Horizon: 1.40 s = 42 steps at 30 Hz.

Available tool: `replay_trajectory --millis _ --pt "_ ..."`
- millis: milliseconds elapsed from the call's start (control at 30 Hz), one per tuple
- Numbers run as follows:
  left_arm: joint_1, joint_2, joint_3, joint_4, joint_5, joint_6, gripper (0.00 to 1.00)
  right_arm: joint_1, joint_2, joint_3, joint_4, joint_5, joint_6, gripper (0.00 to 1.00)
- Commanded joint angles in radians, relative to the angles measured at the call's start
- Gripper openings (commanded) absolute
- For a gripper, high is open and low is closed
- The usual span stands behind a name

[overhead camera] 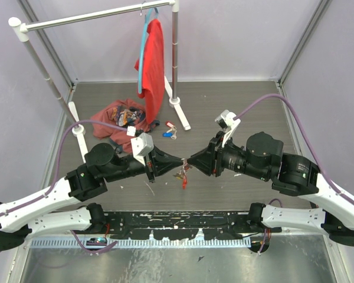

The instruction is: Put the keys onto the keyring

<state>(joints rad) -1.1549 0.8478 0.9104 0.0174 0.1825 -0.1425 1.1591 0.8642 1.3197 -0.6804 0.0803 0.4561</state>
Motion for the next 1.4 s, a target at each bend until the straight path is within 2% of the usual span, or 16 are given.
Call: replay_trajectory --millis 0,433,800,1367 --pt "-0.005 -0.013 0.007 0.038 0.0 0.008 0.0 0.004 0.002 0.015 0.043 0.021 0.01 0.26" --pt "-0.005 -0.016 0.009 0.034 0.002 0.012 0.0 0.004 0.006 0.013 0.045 0.03 0.011 0.01" --pt "-0.005 -0.024 0.009 0.031 -0.001 0.015 0.0 0.004 0.005 0.013 0.002 0.076 0.031 0.01" --pt "-0.006 -0.014 0.018 0.03 -0.006 0.021 0.0 0.004 -0.001 -0.001 -0.029 0.061 0.054 0.01"
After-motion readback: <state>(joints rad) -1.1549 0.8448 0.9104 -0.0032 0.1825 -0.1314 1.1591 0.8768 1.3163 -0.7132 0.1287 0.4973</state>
